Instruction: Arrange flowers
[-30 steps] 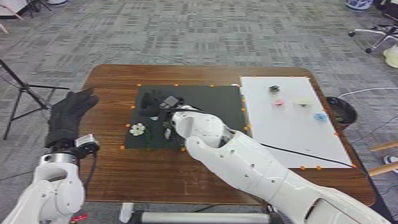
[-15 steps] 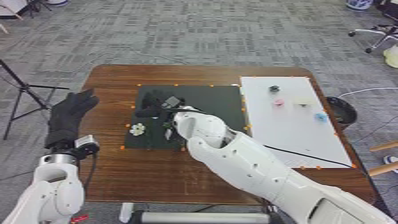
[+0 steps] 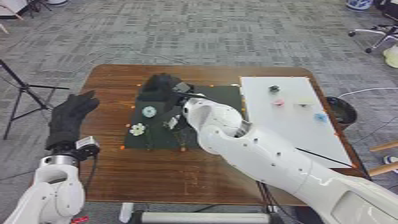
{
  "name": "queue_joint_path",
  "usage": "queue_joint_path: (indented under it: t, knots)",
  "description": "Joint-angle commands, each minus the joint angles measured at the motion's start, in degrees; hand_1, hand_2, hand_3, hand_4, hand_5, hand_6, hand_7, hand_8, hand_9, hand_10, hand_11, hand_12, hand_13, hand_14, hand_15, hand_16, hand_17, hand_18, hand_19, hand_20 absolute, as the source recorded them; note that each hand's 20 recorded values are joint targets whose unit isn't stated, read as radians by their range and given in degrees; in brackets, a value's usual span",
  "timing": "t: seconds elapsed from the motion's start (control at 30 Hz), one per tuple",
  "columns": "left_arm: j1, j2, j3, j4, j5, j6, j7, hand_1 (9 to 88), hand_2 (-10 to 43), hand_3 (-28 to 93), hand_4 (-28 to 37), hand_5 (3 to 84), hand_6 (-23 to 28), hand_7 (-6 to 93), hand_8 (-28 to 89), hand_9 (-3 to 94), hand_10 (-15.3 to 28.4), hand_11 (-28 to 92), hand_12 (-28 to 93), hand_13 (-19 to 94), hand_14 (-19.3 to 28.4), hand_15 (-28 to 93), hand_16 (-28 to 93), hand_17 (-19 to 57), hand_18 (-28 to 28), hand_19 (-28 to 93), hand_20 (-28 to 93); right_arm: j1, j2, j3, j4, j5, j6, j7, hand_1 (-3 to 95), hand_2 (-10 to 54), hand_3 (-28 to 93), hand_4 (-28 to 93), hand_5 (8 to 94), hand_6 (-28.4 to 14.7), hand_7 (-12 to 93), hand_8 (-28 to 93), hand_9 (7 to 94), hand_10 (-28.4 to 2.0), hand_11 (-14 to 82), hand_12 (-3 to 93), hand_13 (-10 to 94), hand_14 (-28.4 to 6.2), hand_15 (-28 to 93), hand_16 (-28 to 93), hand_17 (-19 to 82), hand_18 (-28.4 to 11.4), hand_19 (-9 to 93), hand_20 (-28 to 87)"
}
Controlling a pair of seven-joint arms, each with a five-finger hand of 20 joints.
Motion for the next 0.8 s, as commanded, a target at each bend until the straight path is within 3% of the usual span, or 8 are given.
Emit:
queue_joint_path:
  t: [0.03, 0.13, 0.2, 0.3, 0.43, 0.57, 0.8]
  knots:
    - [2.22, -1.24, -1.21, -0.6, 0.23, 1.09, -0.11, 19.4, 18.5, 68, -28.3, 52.9, 4.4, 12.4, -7, 51.4, 15.7, 22, 13, 39, 17.2, 21, 0, 7.0, 10.9, 10, 17, -2.89, 20.09, 11.1, -12.04, 1.0, 3.32, 0.74, 30.0, 4.4, 56, -9, 58.0, -3.1, 11, -7, 59.6, -13.4, 7.6, 9.9, 85, -5.7, 54, 31, 52, -18.0, 93, 45]
    - [3.63, -1.68, -1.93, -0.59, -0.6, 2.44, 1.04, 19.5, 18.3, 68, -28.3, 53.2, 4.3, 12.7, -7, 51.4, 15.7, 22, 13, 39, 17.2, 21, 0, 7.1, 11.0, 10, 17, -8.34, 25.96, 18.23, -15.34, -0.64, 4.62, 2.35, 31.7, 0.7, 57, -9, 57.8, -3.0, 11, -7, 59.4, -13.3, 7.7, 10.1, 83, -6.1, 54, 31, 51, -18.1, 92, 44]
    - [5.02, -2.35, -2.73, -1.24, -0.69, 3.37, 1.21, 19.4, 18.1, 67, -28.3, 53.1, 4.3, 13.0, -7, 51.4, 15.8, 22, 13, 39, 17.3, 21, 0, 7.9, 10.9, 11, 17, -11.89, 28.65, 22.71, -16.11, -0.9, 4.78, 3.11, 32.2, -1.8, 58, -10, 57.5, -2.9, 11, -7, 58.9, -13.2, 7.6, 10.4, 82, -6.5, 54, 30, 50, -18.1, 91, 45]
    - [6.35, -2.75, -3.51, -1.94, -0.53, 3.64, 1.1, 19.1, 17.7, 67, -28.3, 53.3, 4.5, 13.0, -7, 51.5, 15.9, 22, 13, 39, 17.4, 21, -1, 8.6, 10.5, 11, 17, -18.07, 31.88, 28.81, -15.96, -4.89, 5.43, 3.67, 32.4, -4.5, 60, -10, 57.2, -2.8, 11, -7, 59.0, -13.2, 7.8, 10.8, 82, -6.5, 54, 30, 49, -18.1, 90, 46]
    - [6.95, -2.84, -3.94, -2.5, -0.36, 3.63, 1.1, 19.0, 17.4, 67, -28.3, 53.4, 4.5, 12.9, -7, 51.5, 15.9, 22, 13, 39, 17.5, 21, -1, 8.5, 10.6, 11, 17, -26.97, 34.07, 37.38, -15.33, -9.47, 4.46, 4.95, 34.1, -7.5, 61, -10, 57.0, -2.6, 11, -7, 59.4, -13.0, 7.9, 11.2, 82, -6.5, 54, 30, 49, -18.0, 90, 46]
    - [8.09, -3.21, -4.65, -2.69, -0.28, 2.59, 2.03, 18.9, 17.3, 67, -28.3, 53.3, 4.4, 13.1, -7, 51.4, 15.9, 22, 13, 39, 17.4, 21, -1, 8.2, 10.7, 10, 17, -36.06, 35.48, 45.37, -14.88, -13.68, 6.1, 6.86, 35.7, -9.1, 61, -10, 57.0, -2.3, 12, -7, 60.6, -12.9, 8.4, 12.2, 82, -6.1, 54, 30, 49, -17.7, 90, 46]
    - [7.65, -3.16, -4.41, -3.26, -0.23, 2.57, 1.24, 19.0, 17.2, 67, -28.3, 53.2, 4.4, 13.1, -7, 51.3, 15.9, 22, 13, 39, 17.3, 21, -1, 8.0, 10.8, 10, 17, -46.3, 35.15, 54.12, -13.86, -16.25, 6.06, 8.24, 37.5, -9.5, 61, -11, 57.5, -1.6, 14, -7, 62.3, -12.9, 9.3, 14.1, 82, -5.8, 55, 30, 50, -17.5, 90, 47]
